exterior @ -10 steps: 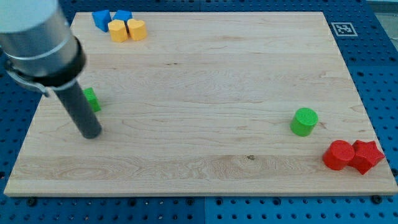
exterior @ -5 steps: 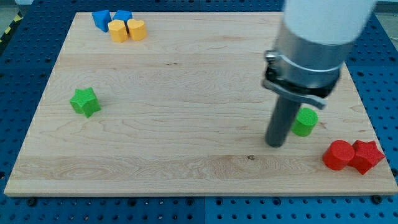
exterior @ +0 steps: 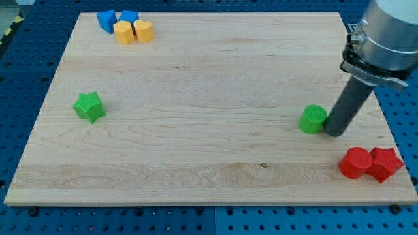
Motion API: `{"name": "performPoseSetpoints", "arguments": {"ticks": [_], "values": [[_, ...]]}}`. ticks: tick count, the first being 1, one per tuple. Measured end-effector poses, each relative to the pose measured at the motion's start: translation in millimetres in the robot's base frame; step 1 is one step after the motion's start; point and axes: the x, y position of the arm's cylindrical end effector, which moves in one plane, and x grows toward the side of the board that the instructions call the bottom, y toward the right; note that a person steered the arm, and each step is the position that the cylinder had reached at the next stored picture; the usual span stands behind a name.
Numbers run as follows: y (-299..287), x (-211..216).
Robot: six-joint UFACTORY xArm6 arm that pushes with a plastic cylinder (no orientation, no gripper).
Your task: Push green circle into green star
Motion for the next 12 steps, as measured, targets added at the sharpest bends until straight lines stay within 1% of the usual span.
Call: {"name": "performPoseSetpoints", "arguments": {"ticks": [1,2,3,4,5,6,7,8,9,11,12], "values": [[-33.2,-10.9],[-83.8,-37.7],[-105.1,-61.1],[-112.8,-97.6],[-123.4,-120.3],[-148.0,-141.2],[-151.2,-134.8],[-151.3,-106.2],[-170.1,-98.1],[-246.3,-78.5],[-277.3,-59.2]]}}
